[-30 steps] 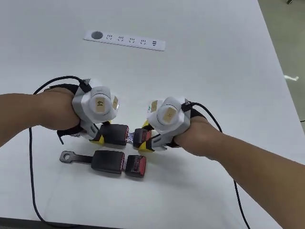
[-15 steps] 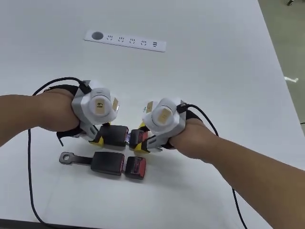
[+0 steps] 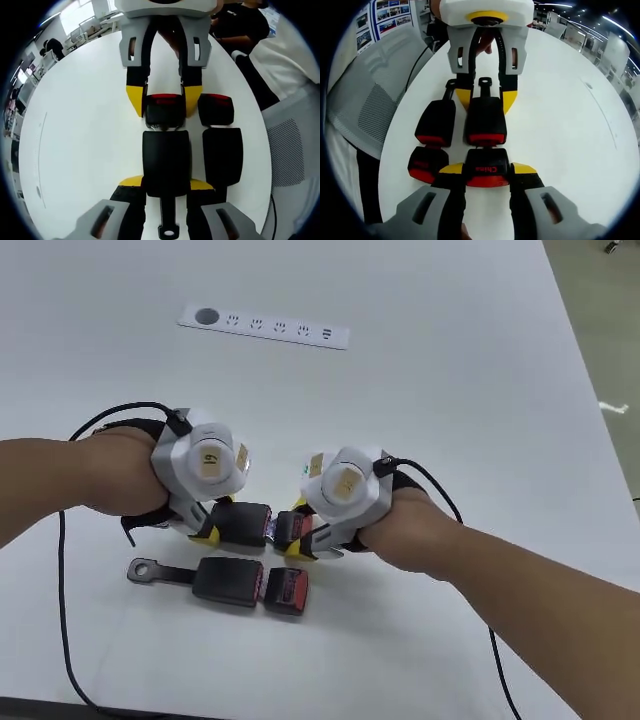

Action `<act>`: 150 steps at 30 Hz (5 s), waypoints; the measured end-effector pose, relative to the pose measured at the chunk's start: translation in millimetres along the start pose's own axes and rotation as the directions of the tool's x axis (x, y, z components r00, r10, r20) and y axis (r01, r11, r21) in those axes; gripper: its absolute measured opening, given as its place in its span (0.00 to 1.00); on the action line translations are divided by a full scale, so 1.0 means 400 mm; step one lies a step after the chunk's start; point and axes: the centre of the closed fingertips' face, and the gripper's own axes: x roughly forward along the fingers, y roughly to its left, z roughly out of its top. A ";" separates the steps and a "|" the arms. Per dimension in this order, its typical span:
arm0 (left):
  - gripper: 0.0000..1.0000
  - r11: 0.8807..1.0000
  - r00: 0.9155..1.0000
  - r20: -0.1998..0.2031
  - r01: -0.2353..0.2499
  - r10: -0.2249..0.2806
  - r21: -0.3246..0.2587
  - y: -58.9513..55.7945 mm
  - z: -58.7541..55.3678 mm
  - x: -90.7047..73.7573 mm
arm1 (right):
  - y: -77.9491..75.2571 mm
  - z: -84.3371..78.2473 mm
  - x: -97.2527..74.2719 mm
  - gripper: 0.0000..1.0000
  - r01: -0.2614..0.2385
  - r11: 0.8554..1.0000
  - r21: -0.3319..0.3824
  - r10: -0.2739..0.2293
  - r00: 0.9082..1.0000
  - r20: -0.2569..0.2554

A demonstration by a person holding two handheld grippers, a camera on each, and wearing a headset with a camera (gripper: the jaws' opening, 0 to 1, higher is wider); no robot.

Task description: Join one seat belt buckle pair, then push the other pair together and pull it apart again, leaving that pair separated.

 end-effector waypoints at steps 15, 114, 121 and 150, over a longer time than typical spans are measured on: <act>0.31 1.000 1.000 -0.013 -0.002 0.001 -0.008 0.003 -0.004 -0.002 | 0.000 -0.028 -0.020 0.32 0.009 1.000 0.002 -0.009 1.000 0.010; 1.00 0.769 0.882 0.173 -0.268 0.439 -0.581 -0.294 -0.188 -0.230 | 0.229 -0.201 -0.333 0.97 0.387 0.837 0.386 -0.444 0.893 0.068; 1.00 0.741 0.864 0.181 -0.274 0.470 -0.613 -0.296 -0.208 -0.244 | 0.240 -0.188 -0.335 1.00 0.387 0.830 0.401 -0.453 0.888 0.083; 1.00 0.700 0.806 0.243 -0.269 0.540 -0.662 -0.288 -0.194 -0.283 | 0.244 -0.179 -0.317 1.00 0.369 0.823 0.431 -0.446 0.891 0.088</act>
